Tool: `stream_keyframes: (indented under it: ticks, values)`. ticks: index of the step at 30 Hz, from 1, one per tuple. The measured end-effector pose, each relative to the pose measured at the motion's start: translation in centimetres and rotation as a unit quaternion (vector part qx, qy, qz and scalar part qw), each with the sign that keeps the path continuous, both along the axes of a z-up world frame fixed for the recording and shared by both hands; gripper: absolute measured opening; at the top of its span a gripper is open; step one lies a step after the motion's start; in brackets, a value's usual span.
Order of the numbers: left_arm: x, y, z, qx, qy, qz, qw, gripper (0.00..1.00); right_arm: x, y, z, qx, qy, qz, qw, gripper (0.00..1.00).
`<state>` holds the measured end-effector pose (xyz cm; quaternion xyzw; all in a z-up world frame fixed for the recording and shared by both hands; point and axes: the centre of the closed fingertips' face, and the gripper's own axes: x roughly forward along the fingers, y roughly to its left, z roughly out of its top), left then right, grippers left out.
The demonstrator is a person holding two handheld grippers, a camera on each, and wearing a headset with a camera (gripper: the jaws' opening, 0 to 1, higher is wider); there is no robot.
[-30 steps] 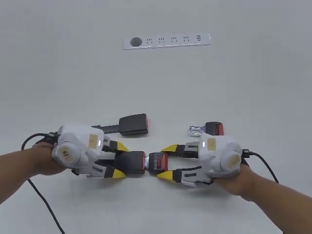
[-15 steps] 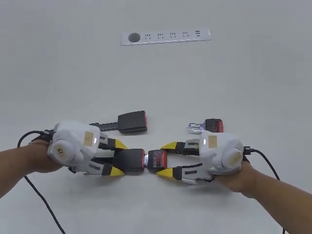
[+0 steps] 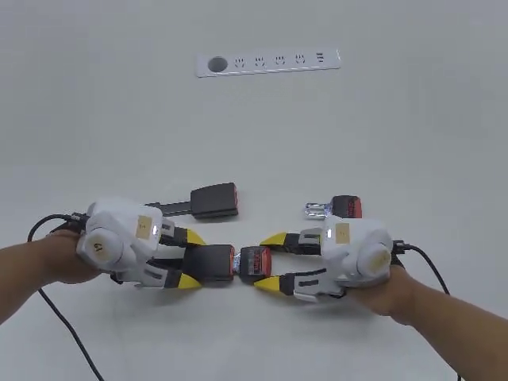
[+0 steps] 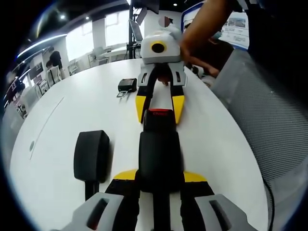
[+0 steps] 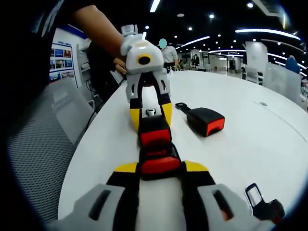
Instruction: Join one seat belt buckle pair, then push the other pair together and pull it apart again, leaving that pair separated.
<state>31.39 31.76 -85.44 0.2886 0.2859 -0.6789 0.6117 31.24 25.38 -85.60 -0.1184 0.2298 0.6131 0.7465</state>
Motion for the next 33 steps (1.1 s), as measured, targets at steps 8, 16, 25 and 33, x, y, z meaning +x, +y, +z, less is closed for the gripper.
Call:
stream_keyframes:
  ticks: [8,16,25,33]
  values:
    - [0.2,0.1,-0.3,0.036,-0.002,0.005,0.9993,0.34,0.0,0.1,0.0,-0.032,-0.007,0.008,0.9994,0.36]
    - [0.1,-0.4,-0.1,0.066,0.025,0.06,0.9957,0.46,0.5,0.4,1.6,-0.014,0.023,-0.053,0.9982,0.6]
    - [0.2,-0.5,2.8,0.032,0.015,0.094,0.995,0.77,1.3,-1.6,3.8,-0.002,0.004,-0.083,0.9966,0.76]
    - [3.2,0.5,5.0,0.022,-0.004,0.12,0.9925,0.79,3.2,-5.4,4.8,-0.015,-0.014,-0.103,0.9945,0.77]
